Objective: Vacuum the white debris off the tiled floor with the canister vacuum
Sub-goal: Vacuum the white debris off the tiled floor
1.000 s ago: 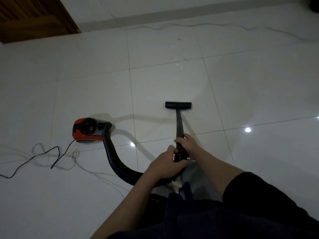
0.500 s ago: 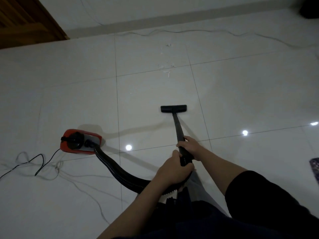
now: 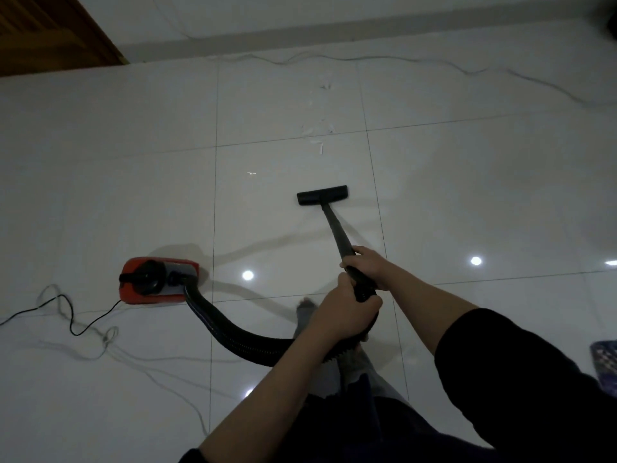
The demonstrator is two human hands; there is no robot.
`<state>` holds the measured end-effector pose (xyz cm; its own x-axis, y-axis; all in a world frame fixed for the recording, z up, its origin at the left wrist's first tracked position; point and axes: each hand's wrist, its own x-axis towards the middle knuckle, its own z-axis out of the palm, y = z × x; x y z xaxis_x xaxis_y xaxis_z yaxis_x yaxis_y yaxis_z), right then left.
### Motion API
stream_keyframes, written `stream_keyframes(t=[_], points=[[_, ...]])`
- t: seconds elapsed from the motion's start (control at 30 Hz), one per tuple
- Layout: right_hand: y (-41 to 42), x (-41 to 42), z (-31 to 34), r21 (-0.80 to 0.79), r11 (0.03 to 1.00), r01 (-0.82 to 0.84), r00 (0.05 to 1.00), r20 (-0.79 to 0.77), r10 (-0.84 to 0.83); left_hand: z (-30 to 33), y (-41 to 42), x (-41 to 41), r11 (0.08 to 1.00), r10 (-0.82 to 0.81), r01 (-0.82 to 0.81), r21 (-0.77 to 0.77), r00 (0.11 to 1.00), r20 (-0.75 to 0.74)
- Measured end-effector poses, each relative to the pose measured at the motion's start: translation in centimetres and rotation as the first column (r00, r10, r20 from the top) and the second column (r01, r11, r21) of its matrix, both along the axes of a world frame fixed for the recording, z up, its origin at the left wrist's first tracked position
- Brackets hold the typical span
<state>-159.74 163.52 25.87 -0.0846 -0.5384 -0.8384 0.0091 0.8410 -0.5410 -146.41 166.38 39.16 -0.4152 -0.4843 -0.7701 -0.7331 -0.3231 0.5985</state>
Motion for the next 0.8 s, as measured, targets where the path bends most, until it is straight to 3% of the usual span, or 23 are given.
stream_keyframes(t=[0.57, 0.8], points=[[-19.1, -4.0, -0.7, 0.004, 0.990, 0.140, 0.988, 0.073, -0.140, 0.5, -21.1, -4.2, 0.991, -0.130, 0.132, -0.012, 0.987, 0.091], [-26.5, -6.9, -1.2, 0.012, 0.990, 0.139, 0.989, 0.040, -0.139, 0.1, -28.1, -6.9, 0.994, -0.111, 0.110, 0.015, 0.991, 0.076]])
